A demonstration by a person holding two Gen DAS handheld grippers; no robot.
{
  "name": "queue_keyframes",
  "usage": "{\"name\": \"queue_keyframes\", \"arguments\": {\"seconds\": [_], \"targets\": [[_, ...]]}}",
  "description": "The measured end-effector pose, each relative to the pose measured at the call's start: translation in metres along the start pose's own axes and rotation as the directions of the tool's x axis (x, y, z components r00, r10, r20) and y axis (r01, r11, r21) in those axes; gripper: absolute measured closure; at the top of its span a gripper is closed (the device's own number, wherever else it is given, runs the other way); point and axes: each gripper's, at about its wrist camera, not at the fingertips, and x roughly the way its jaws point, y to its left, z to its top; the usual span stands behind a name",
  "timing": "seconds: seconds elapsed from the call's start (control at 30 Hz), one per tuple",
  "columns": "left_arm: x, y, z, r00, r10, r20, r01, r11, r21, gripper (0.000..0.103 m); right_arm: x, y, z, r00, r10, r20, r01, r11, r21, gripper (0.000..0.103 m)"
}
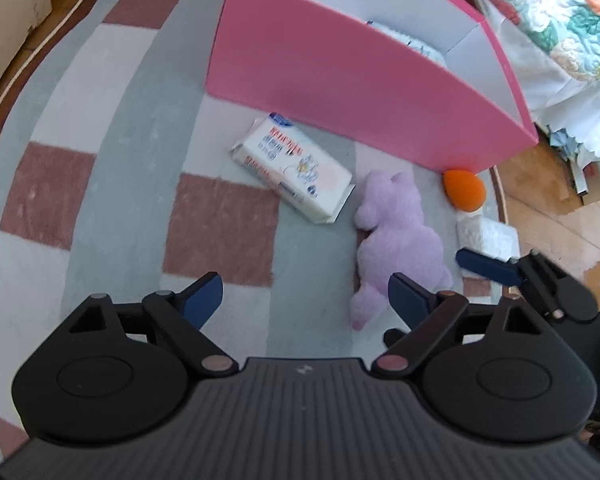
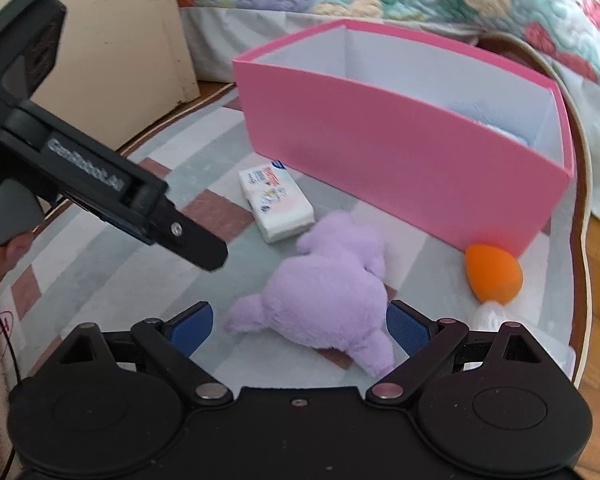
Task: Organize objects
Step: 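Move the left tool down onto the lilac plush toy and close its fingers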
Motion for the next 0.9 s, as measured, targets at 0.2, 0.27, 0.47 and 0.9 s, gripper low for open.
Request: {"name": "queue_keyframes", "arguments": {"seconds": [0.2, 0.27, 0.47, 0.9], "targets": [[0.005, -0.011, 0.000, 0.997, -0.072, 0.024, 0.071, 0.996, 0.050, 0.027, 0.011, 0.001, -0.010, 1.000, -0.023, -0.019, 0.023, 1.000, -0.006, 0.007], [0.007, -0.012, 0.000, 0.995, -0.095, 0.022, 0.094, 0.994, 0.048, 0.038, 0.012, 0.003, -0.012, 1.000, -0.015, -0.017, 0.015, 1.000, -0.006, 0.007], [0.022, -0.015, 0.000, 0.987, -0.163, 0.011, 0.163, 0.986, 0.031, 0.058, 0.013, 0.001, -0.014, 1.000, -0.016, 0.006, 0.016, 0.999, 0.032, 0.007], [0.034, -0.021, -0.009, 0.985, -0.164, 0.046, 0.165, 0.986, -0.032, 0.079, 0.015, -0.006, -0.021, 0.998, -0.056, 0.038, 0.051, 0.992, 0.112, 0.034]]}}
